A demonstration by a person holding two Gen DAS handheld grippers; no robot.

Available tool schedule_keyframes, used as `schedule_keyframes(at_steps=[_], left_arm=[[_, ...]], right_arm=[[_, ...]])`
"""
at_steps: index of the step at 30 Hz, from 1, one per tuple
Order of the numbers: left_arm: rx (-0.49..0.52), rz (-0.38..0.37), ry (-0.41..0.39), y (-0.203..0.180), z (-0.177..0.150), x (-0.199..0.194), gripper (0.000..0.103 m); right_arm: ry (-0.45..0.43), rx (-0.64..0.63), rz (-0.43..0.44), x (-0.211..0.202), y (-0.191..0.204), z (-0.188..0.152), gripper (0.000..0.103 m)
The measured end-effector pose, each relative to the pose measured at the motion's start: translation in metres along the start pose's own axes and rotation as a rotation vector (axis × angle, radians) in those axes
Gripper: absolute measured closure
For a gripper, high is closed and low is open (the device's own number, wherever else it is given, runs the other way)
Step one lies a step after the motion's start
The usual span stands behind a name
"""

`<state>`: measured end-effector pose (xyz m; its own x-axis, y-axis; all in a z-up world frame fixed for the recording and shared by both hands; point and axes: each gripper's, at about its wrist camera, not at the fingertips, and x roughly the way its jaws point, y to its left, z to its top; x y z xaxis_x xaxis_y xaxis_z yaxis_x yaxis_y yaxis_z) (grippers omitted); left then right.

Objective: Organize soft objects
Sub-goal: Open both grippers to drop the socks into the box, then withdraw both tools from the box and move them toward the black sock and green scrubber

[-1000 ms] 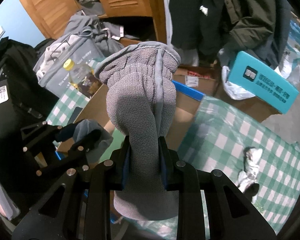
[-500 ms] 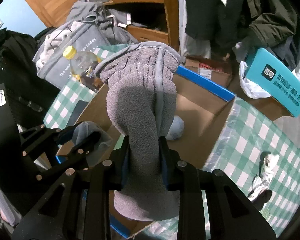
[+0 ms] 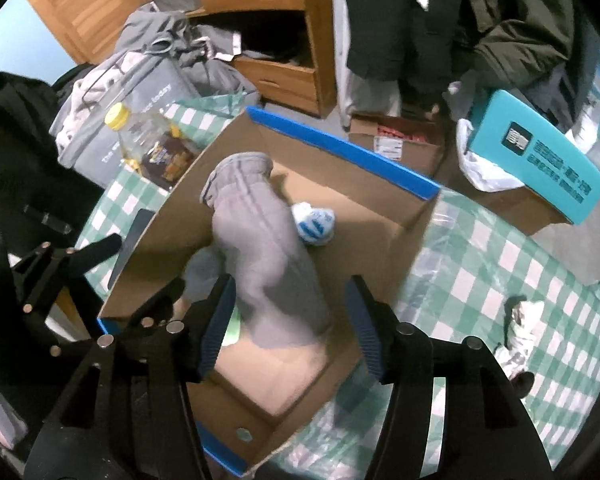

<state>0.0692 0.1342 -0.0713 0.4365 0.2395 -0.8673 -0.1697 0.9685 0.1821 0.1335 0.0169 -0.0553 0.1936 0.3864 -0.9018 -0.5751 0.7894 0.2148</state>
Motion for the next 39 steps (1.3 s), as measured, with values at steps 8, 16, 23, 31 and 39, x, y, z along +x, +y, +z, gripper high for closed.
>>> schedule_keyframes(at_steps=[8,16,23,31,39], left_arm=[[-0.003,-0.006,-0.004,-0.002,0.002,-0.003,0.031],[0.004,-0.016,-0.023,-0.011,0.005,-0.012,0.024],[0.045,-0.029,-0.027,-0.030,0.007,-0.017,0.023],[0.077,-0.054,-0.021,-0.052,0.009,-0.021,0.023],[0.131,-0.071,-0.016,-0.088,0.009,-0.025,0.023]], right_arm=[[-0.029,0.024,-0.021,-0.016,-0.013,-0.005,0.037],[-0.047,0.028,-0.061,-0.028,-0.025,-0.017,0.033],[-0.048,0.050,-0.080,-0.036,-0.043,-0.031,0.032],[-0.055,0.075,-0.117,-0.050,-0.067,-0.051,0.032],[-0.056,0.115,-0.142,-0.060,-0.095,-0.072,0.031]])
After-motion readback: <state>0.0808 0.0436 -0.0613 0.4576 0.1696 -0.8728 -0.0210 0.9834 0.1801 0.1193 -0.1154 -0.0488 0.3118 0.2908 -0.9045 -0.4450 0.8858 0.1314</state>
